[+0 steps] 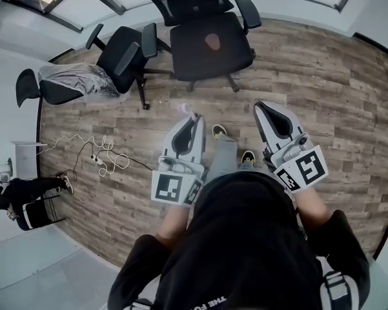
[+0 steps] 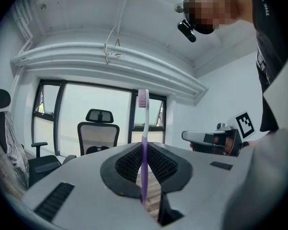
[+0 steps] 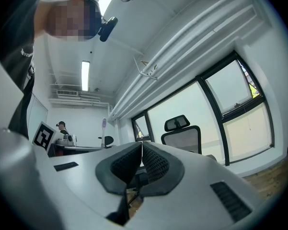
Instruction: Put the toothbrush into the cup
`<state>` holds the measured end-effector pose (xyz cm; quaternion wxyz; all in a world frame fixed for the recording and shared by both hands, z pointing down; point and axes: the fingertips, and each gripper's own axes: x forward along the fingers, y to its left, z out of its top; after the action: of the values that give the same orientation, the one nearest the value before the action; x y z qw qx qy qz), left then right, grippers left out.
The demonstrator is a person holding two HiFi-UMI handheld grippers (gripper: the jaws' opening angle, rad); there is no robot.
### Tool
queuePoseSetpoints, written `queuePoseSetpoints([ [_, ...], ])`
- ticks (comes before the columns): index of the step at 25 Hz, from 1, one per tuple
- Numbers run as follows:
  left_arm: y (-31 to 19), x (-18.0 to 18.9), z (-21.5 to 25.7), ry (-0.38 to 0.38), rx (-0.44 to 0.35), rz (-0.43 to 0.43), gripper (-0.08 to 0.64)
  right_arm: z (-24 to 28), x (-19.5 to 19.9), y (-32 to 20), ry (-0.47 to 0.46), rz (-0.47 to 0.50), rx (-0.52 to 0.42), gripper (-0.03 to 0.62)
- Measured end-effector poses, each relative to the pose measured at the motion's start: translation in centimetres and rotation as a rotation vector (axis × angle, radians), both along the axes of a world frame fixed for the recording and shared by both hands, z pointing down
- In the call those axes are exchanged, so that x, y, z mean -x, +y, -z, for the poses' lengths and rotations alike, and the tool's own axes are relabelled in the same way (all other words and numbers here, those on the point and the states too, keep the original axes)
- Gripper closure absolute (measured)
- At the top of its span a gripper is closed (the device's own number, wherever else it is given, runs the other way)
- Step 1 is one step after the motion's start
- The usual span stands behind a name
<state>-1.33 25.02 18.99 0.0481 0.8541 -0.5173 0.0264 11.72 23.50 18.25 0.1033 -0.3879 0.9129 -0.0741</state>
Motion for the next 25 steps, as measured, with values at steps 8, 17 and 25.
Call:
queuePoseSetpoints([
  [8, -6.4, 0.8, -1.1, 0.043, 0.031, -0.022, 0.512, -0.8, 0.9, -5.7, 0.036, -0.016, 0.026, 0.572],
  [17, -16.8, 4.2, -1.6, 0.088, 0.050, -0.055, 0.512, -1.4, 4.7, -15.9, 0.061, -0.024, 0.056, 0.572],
  [25, -24.2, 8.1, -1.7, 0.140, 0.058, -0.098, 0.512, -1.7, 9.0, -22.3, 0.088, -0.032, 0.067, 0.572],
])
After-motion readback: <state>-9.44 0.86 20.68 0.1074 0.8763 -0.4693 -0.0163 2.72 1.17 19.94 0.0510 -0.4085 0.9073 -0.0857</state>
